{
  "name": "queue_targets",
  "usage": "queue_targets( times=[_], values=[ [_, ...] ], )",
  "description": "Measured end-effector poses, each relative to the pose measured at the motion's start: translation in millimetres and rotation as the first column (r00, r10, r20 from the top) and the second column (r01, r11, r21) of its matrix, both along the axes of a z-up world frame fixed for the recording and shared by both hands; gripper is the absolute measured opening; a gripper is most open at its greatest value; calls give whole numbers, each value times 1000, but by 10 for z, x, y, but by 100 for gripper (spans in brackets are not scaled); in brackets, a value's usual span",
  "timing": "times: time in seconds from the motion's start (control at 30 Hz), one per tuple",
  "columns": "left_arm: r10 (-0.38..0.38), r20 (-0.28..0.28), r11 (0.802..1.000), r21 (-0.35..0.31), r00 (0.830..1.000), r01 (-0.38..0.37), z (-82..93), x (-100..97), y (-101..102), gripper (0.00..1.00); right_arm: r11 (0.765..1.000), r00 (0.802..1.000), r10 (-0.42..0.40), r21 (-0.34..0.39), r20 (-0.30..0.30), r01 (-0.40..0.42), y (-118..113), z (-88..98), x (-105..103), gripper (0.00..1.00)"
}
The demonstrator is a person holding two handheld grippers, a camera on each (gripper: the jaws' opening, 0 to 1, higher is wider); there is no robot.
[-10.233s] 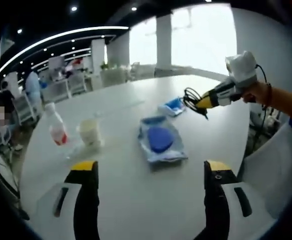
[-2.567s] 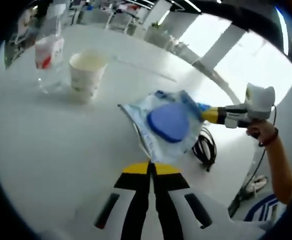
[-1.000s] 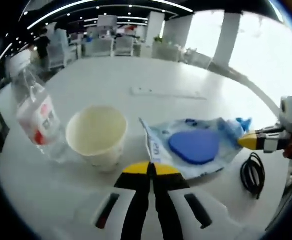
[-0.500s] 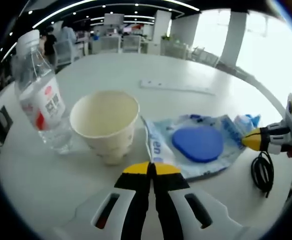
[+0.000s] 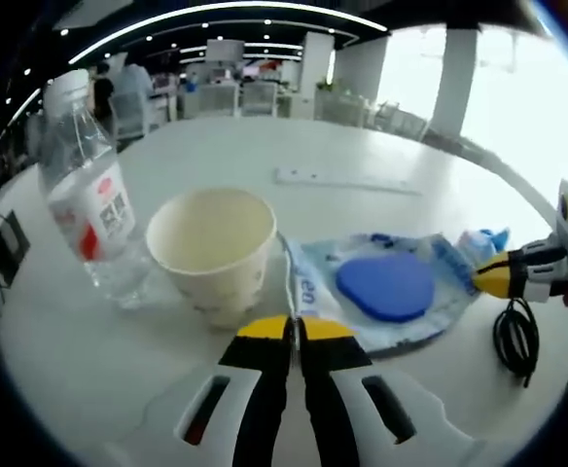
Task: Arrange the tabletop items into an orderly group along one side of the table until the central work area is clear of visible clutter.
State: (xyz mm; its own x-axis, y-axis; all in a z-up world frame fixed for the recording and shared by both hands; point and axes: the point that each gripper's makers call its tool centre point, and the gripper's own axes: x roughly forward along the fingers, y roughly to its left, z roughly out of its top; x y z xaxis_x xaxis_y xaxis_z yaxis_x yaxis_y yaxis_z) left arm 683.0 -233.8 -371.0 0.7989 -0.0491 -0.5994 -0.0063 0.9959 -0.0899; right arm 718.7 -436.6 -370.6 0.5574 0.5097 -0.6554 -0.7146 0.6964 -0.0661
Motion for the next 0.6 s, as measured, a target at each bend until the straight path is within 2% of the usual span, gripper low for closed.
queue_targets(
  times=[0.13,0.27,0.33,0.53,0.6],
  values=[
    [-3,24,1000,2,1000,3,89,-23,-19,7,999,999,-32,37,15,31,13,109,19,16],
    [-23,45,1000,5,999,23,209,-71,-71,11,998,998,-43,55,40,40,1,215,0,19],
    [-28,59,1000,0,998,28,276,-111,-90,14,995,997,-56,82,54,52,-8,281,4,25],
    [-68,86,998,18,994,67,457,-263,-149,23,988,984,-102,129,144,83,-111,507,28,36],
    [-78,95,997,-2,992,78,523,-314,-177,27,986,980,-113,144,165,89,-144,554,23,41]
  ],
)
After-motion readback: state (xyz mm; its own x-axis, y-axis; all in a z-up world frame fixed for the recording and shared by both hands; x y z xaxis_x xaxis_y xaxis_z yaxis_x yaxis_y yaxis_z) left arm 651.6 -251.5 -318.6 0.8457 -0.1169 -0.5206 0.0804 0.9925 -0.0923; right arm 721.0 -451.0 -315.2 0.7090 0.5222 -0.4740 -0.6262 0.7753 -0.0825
